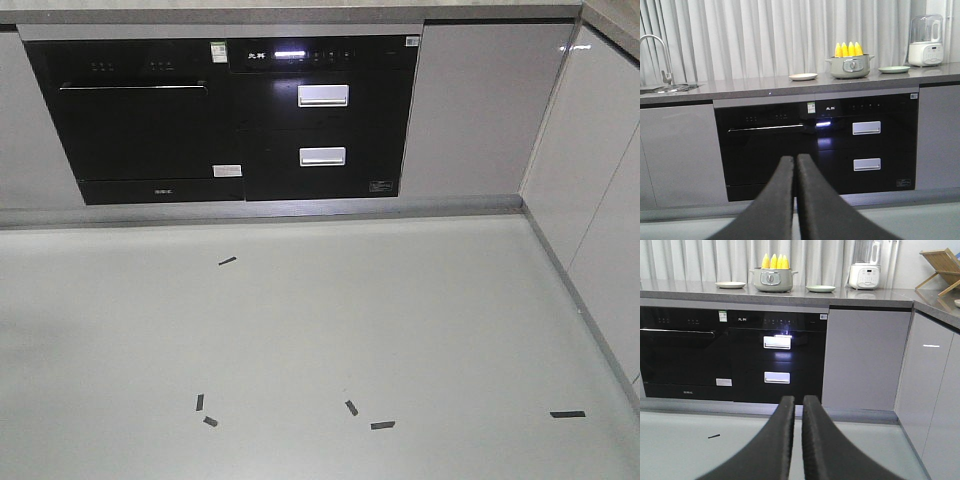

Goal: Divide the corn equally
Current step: 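Drive the base forward toward the counter with the corn pot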

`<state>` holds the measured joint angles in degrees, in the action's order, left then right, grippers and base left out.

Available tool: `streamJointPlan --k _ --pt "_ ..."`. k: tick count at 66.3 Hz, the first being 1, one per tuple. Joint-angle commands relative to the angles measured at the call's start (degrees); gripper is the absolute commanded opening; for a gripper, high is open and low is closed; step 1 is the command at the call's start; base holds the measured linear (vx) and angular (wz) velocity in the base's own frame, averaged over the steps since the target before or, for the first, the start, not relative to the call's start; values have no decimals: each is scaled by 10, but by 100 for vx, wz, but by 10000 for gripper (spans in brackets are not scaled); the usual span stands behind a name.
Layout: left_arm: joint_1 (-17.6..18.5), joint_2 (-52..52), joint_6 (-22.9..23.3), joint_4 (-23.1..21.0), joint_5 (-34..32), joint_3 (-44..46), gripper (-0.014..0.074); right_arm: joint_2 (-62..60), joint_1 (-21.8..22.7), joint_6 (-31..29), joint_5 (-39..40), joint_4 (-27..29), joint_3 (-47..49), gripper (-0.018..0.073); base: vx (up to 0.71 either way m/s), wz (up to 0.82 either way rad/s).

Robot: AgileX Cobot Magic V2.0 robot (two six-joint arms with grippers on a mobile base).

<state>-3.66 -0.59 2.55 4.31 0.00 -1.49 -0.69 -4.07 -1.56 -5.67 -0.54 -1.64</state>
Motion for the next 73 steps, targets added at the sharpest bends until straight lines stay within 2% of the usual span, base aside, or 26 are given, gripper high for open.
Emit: streamJointPlan --k 1,73 --pt "1 -10 0 -6 -40 -8 -6 -1 4 -3 45 -3 -4 36 0 0" --pt "1 -10 0 -6 -40 -8 -6 -1 4 -3 45 -3 -4 36 3 0"
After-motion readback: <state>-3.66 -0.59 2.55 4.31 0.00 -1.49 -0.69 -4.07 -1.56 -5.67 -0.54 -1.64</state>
